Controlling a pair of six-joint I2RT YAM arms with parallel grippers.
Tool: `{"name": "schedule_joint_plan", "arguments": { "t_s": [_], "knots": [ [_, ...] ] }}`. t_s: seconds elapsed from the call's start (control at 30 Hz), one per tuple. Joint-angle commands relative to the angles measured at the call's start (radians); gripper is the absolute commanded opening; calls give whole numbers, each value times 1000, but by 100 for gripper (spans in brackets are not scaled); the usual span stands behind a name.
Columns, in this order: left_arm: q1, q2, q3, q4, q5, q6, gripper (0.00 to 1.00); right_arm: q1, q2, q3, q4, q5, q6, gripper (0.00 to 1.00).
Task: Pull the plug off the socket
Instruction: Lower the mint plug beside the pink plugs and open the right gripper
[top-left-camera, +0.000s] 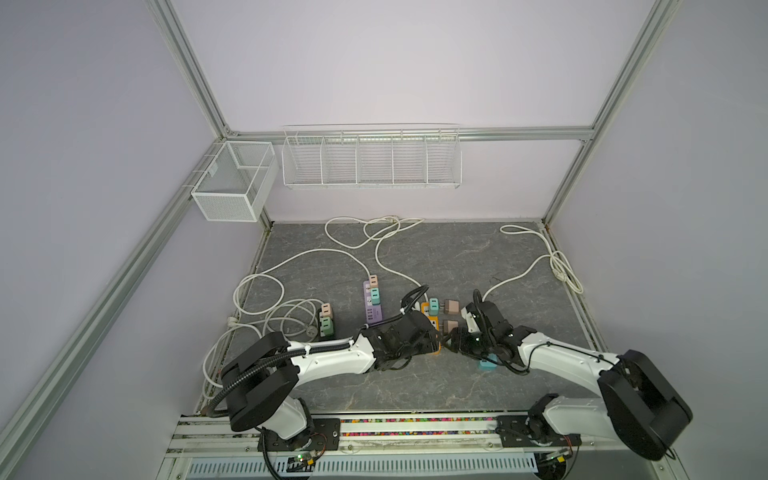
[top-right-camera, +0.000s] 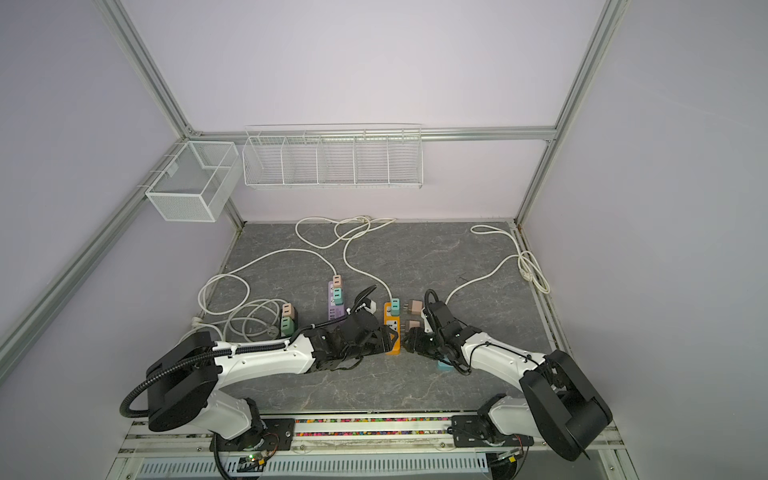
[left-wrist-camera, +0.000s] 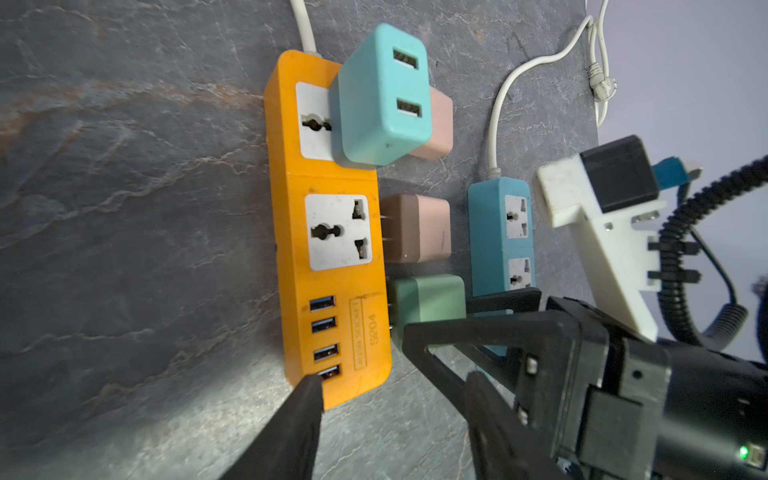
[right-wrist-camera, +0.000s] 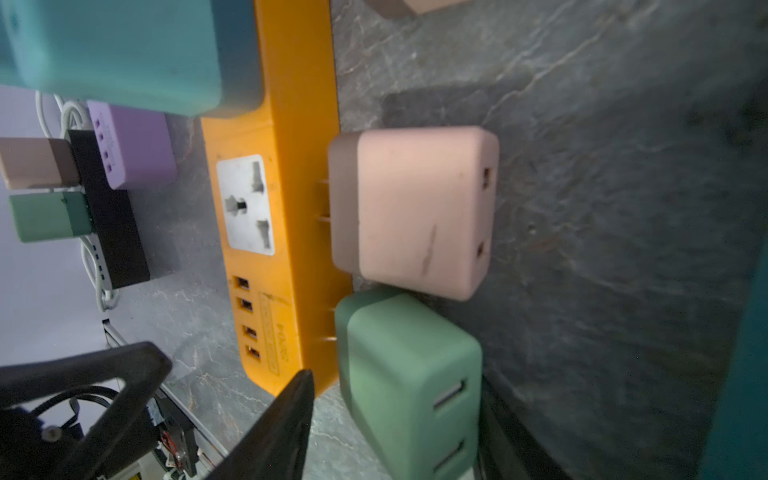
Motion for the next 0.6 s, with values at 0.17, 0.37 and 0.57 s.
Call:
{"name": "schedule_joint_plan", "arguments": {
  "t_s": [0.17, 0.37, 0.57],
  "knots": [
    [17, -27, 10, -22, -20, -2, 56, -13, -37, 32, -126, 44, -19, 69],
    [35, -59, -5, -29, -25, 10, 57, -13, -62, 83, -219, 80, -48, 75],
    [77, -85, -19, -34, -8, 28, 58, -9, -104, 160, -323, 133, -106, 82]
  ]
}}
